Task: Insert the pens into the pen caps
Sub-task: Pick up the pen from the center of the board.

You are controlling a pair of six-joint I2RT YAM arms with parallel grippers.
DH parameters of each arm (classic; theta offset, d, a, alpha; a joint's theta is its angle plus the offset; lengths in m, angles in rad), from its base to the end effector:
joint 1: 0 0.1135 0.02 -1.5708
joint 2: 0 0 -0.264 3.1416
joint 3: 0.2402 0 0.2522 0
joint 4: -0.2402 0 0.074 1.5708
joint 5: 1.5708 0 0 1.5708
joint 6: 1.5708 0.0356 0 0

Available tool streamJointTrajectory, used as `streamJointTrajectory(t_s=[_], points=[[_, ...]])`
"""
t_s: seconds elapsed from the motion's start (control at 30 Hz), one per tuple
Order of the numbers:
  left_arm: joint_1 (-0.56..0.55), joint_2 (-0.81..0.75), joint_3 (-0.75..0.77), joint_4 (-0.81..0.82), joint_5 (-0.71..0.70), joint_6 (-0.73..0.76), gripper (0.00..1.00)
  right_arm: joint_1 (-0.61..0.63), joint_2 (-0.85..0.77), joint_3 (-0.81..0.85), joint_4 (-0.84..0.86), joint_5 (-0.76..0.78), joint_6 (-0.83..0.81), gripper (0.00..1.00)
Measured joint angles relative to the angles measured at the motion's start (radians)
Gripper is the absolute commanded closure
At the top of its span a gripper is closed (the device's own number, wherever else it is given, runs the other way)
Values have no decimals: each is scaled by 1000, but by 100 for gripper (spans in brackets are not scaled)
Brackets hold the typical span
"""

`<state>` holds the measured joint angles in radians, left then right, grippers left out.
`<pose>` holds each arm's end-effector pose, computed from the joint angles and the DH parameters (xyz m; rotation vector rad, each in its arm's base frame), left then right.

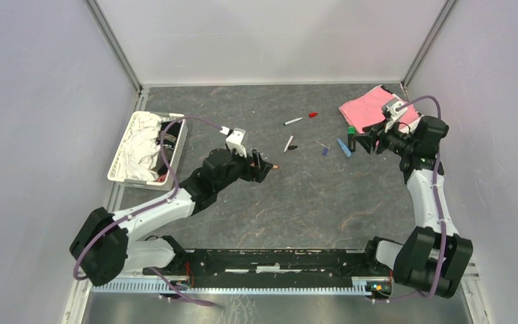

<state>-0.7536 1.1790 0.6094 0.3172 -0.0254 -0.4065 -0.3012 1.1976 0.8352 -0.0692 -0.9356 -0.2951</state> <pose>0.1931 -0.1800 0.2485 0.3092 1.8716 -0.7854 0.2572 -0.0499 0.2888 -0.5650 1.7648 0.5197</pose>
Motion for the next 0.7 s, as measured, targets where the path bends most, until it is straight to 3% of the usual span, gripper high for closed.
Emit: streamJointTrajectory(t_s=[0.3, 0.43, 0.53, 0.7], points=[[34, 229, 241, -266, -53, 78, 22, 0, -141, -186, 16, -203, -88, 49], [35, 383, 406, -402, -55, 120, 24, 0, -125, -182, -61, -253, -184, 49], [34, 478, 499, -489, -83, 122, 36, 0, -103, -169, -120, -279, -238, 49], [35, 597, 646, -656, -105, 176, 36, 0, -97, -167, -167, -299, -283, 49]])
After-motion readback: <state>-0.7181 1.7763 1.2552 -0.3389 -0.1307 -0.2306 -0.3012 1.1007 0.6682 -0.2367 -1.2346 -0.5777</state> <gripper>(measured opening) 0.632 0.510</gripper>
